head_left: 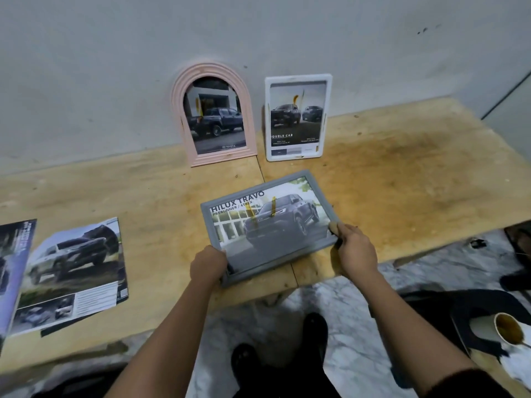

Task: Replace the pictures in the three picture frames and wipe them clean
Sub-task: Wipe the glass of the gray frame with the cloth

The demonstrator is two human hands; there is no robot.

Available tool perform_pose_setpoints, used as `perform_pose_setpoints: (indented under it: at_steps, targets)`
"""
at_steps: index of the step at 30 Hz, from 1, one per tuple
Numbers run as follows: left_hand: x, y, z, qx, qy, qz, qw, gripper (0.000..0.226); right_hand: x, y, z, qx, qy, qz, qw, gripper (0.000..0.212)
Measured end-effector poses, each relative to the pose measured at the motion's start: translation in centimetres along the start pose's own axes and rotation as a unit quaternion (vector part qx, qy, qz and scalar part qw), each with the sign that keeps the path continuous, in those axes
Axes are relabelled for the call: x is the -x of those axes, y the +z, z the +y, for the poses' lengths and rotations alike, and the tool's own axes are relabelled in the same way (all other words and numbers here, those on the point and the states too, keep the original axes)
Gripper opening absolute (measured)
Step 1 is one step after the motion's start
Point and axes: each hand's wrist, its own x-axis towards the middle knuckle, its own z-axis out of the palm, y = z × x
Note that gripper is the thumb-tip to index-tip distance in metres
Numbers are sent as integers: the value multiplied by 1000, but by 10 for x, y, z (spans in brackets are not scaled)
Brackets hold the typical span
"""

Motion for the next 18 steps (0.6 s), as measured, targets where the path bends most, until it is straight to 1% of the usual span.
perform_pose_setpoints:
  at_steps: [3,5,8,10,13,18]
  targets:
    - [0,-2,1,1,-1,1,1000,35,3,12,-2,91,22,-4,996,24]
    - [-1,-3,0,-7,1,4,1000,35,7,15,-4,159,35,-19,986,27]
    - [-2,-3,-3,-23,0,11,1000,35,13,16,-12,280,32,-47,958,36]
    - [-3,-3,-3,-30,4,10,1000,35,15,17,-17,332,26,-52,941,35]
    - [-2,-4,-4,-30,13,0,999,35,17,19,-22,372,19,-58,926,31]
    - [-5,-5,-9,-9,15,-24,1000,38,28,31,-39,366,32,-60,928,34]
